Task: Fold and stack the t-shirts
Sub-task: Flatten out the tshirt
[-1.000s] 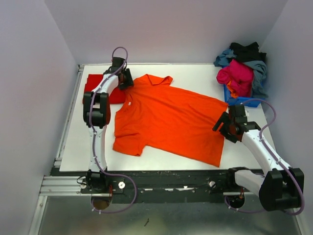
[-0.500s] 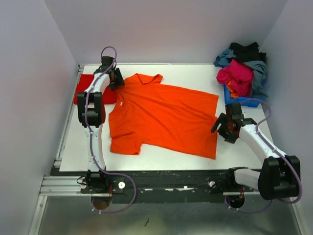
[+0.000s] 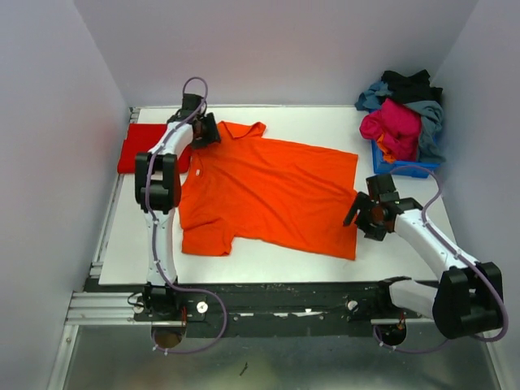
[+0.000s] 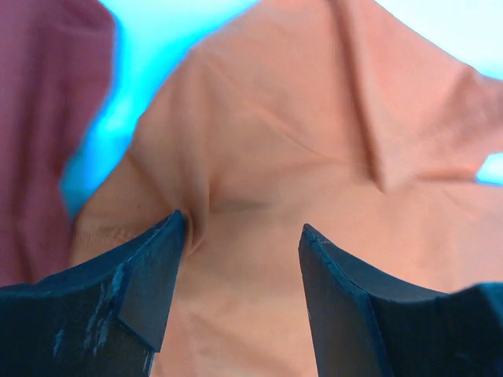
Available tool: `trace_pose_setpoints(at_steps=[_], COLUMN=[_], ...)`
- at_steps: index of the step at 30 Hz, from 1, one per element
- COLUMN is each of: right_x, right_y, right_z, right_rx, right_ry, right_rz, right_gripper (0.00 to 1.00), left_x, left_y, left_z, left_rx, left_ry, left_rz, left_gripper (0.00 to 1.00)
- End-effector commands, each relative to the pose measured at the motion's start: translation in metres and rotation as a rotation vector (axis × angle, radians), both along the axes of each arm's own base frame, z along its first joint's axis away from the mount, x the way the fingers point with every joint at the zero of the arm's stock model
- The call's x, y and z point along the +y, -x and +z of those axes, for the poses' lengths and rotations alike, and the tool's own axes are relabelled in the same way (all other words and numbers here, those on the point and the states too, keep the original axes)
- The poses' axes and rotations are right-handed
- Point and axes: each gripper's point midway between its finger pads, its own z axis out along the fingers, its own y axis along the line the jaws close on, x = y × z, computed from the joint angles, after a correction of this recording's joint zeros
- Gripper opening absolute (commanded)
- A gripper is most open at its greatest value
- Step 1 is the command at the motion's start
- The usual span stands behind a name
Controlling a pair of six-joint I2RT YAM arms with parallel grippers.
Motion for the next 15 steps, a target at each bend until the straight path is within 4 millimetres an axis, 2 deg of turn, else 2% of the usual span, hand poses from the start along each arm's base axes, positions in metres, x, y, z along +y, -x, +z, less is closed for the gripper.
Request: trace_pose_setpoints(at_steps=[1, 3, 4, 6, 7, 9, 10, 11, 12, 15], right_x=[0.016, 0.019, 0.02, 0.022, 0.025, 0.031, 0.037, 0.037, 0.035, 0.036], right_y=[0.026, 0.032, 0.035, 0.045, 0.049, 0.056, 0.06, 0.061, 0.061, 0.064], right_z=[0.001, 0.004, 0.005, 0.006, 0.006, 0.006, 0.005, 0.004, 0.004, 0.001], right_rx=[0.061, 0.053, 0.05, 0.043, 0.039, 0.031, 0.038, 0.038, 0.039, 0.044], right_ry=[-0.022, -0.03, -0.038, -0.057, -0.066, -0.079, -0.109, -0.109, -0.101, -0.1], right_rz=[0.056, 0.056, 0.054, 0.056, 0.063, 0.069, 0.081, 0.08, 0.076, 0.09], right_gripper=[0.81, 0.81, 0.81, 0.8, 0.79, 0.78, 0.78, 0.78, 0.78, 0.77], left_x=[-0.039, -0.041, -0.04, -0.033, -0.03, -0.017, -0.011, -0.009, -0.007, 0.0], left_y=[0.037, 0.059, 0.071, 0.097, 0.111, 0.143, 0.155, 0.172, 0.176, 0.202], left_z=[0.047, 0.057, 0.055, 0.064, 0.065, 0.067, 0.078, 0.077, 0.09, 0.109], left_rx=[-0.03, -0.04, -0.034, -0.039, -0.044, -0.045, -0.08, -0.092, -0.134, -0.165], left_ry=[0.022, 0.017, 0.018, 0.015, 0.015, -0.002, -0.008, -0.012, -0.012, -0.024], left_rz=[-0.086, -0.073, -0.063, -0.007, 0.012, 0.08, 0.115, 0.12, 0.128, 0.177], left_gripper=[0.7, 0.71, 0.73, 0.77, 0.84, 0.9, 0.99, 0.99, 0.99, 0.99])
